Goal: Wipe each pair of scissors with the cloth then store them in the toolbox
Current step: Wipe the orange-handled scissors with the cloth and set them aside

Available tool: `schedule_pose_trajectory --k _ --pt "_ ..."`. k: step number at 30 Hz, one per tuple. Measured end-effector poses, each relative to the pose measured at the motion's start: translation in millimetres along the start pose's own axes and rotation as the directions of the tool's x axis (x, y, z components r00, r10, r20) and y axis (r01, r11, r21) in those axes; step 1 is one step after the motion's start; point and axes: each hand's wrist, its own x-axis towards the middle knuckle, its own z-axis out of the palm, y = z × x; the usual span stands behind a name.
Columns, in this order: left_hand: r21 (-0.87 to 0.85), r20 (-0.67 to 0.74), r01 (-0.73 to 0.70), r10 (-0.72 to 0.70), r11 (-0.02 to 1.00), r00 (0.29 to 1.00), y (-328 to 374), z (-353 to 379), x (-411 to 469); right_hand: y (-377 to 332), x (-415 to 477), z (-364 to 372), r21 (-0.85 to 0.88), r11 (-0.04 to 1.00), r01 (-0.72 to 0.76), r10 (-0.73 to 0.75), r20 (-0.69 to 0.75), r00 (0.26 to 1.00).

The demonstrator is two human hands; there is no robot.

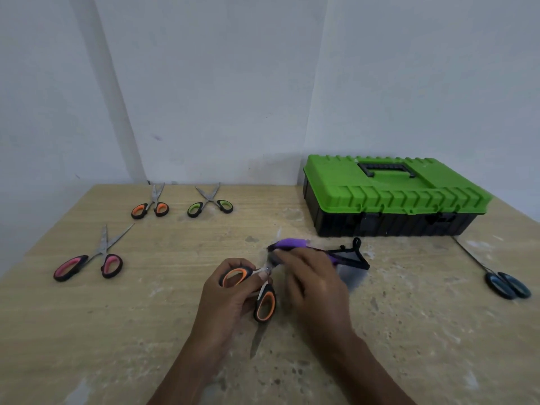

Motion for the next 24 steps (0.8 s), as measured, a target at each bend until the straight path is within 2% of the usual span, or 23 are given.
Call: schedule_pose_trajectory --k 2,6,11,14,18,24 --pt "-0.023 -0.002 0.010 -0.010 1.000 1.000 0.9 -0.4 0.6 -5.0 -0.4 5.2 -0.001 0.999 0.047 -0.047 0.063 0.997" --pt "-0.072 0.021 0.034 -0.033 0.997 0.999 3.4 -0.9 0.3 -0.4 7.3 4.4 0.096 0.993 -0.069 0.068 0.014 0.998" --pt "-0.152 0.029 0.068 -0.065 0.986 0.997 4.3 -1.6 2.5 -6.4 -2.7 0.1 0.157 0.985 0.072 -0.098 0.166 0.981" --pt "-0.146 0.034 0.095 -0.091 0.985 0.995 3.7 -2.8 4.2 2.3 1.6 4.3 0.125 0.989 0.076 -0.089 0.099 0.991" --pt "-0.144 0.062 0.114 -0.106 0.983 0.992 5.2 -4.6 4.1 5.3 5.9 7.1 -0.124 0.978 0.167 -0.171 -0.023 0.985" --pt "-0.162 0.077 0.129 -0.118 0.978 0.990 8.6 -2.9 2.0 10.2 7.3 10.7 -0.133 0.965 0.228 -0.242 -0.105 0.964"
